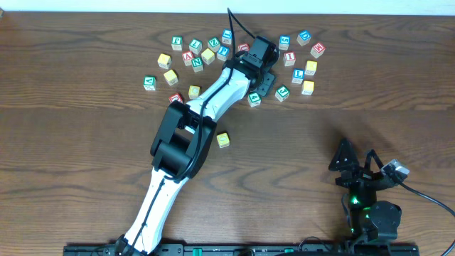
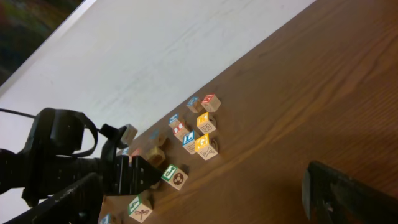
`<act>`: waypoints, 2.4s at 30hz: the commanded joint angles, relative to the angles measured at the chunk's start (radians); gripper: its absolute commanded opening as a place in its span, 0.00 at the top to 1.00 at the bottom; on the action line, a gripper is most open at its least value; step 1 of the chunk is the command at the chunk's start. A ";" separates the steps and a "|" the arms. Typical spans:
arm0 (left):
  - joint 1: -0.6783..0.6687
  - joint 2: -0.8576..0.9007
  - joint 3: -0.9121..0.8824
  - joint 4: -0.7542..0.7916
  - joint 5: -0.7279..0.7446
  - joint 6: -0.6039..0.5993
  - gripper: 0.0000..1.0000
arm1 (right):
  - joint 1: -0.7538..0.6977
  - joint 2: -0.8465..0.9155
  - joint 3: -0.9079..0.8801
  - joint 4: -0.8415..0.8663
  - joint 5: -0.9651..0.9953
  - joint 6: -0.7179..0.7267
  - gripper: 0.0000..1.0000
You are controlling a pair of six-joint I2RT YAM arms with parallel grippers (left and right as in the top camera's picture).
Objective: Spell out ROBOT
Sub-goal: 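Reach the left gripper to the green B block and grasp it, then carry the green B block and place it right of the O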
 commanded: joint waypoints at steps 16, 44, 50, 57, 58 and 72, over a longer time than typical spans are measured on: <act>-0.002 0.003 0.015 0.008 -0.013 -0.002 0.64 | -0.002 -0.005 -0.002 -0.003 0.005 0.003 0.01; -0.047 -0.472 -0.056 -0.731 -0.204 -0.664 0.92 | -0.002 -0.005 -0.002 -0.003 0.005 0.003 0.01; -0.098 -0.472 -0.267 -0.671 -0.202 -0.775 0.92 | -0.002 -0.005 -0.002 -0.003 0.005 0.003 0.01; -0.146 -0.472 -0.385 -0.495 -0.190 -0.816 0.92 | -0.002 -0.005 -0.002 -0.003 0.005 0.003 0.01; -0.152 -0.472 -0.399 -0.477 -0.193 -0.835 0.92 | -0.002 -0.005 -0.002 -0.003 0.005 0.003 0.01; -0.157 -0.468 -0.639 -0.139 -0.224 -0.904 0.92 | -0.002 -0.005 -0.002 -0.003 0.005 0.003 0.01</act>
